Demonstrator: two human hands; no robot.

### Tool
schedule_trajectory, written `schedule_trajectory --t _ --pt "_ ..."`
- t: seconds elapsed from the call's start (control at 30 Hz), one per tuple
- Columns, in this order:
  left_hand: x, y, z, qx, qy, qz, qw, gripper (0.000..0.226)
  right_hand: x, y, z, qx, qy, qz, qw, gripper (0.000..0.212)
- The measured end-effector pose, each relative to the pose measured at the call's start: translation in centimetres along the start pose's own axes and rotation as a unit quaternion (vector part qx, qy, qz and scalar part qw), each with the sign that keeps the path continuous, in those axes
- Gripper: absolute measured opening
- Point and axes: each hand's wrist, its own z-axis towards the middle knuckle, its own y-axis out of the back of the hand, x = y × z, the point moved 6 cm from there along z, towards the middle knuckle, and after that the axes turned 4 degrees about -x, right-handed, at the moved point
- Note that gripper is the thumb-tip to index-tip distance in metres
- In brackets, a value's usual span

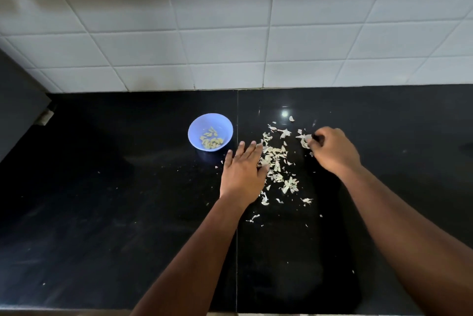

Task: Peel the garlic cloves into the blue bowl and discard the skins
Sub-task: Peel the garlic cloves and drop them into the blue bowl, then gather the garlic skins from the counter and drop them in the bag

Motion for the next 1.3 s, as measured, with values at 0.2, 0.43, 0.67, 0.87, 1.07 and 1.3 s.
schedule_trajectory --t 0.2,0.43,0.67,0.87,1.07,1.3 --pt "-1.8 -1.3 0.2 -0.100 -0.025 0.012 0.995 0.021 5.3 -3.6 -4.8 0.055 0.172 0.018 0.983 0.022" --pt "-1.3 0.0 -0.3 -0.167 0.019 -0.054 0.984 0.007 5.2 -4.4 -5.1 0.053 0.198 0.042 0.978 0.009" --pt "-1.0 1.0 -0.1 -0.154 0.015 -0.119 0.981 0.023 5.5 -2.5 -3.7 0.023 0.237 0.029 0.971 0.020" --pt "-0.1 2.4 0.2 -0.174 0.066 -0.164 0.969 0.010 5.1 -0.3 0.7 -0.083 0.202 0.037 0.975 0.033" --pt "0.1 4.2 -0.4 -0.196 0.038 -0.175 0.964 0.025 3.8 -3.7 5.3 0.058 0.169 0.002 0.984 0.083" --pt "1.7 4.4 -1.4 -0.215 0.071 -0.191 0.955 0.016 7.4 -5.9 -0.7 0.117 0.330 -0.032 0.936 0.070"
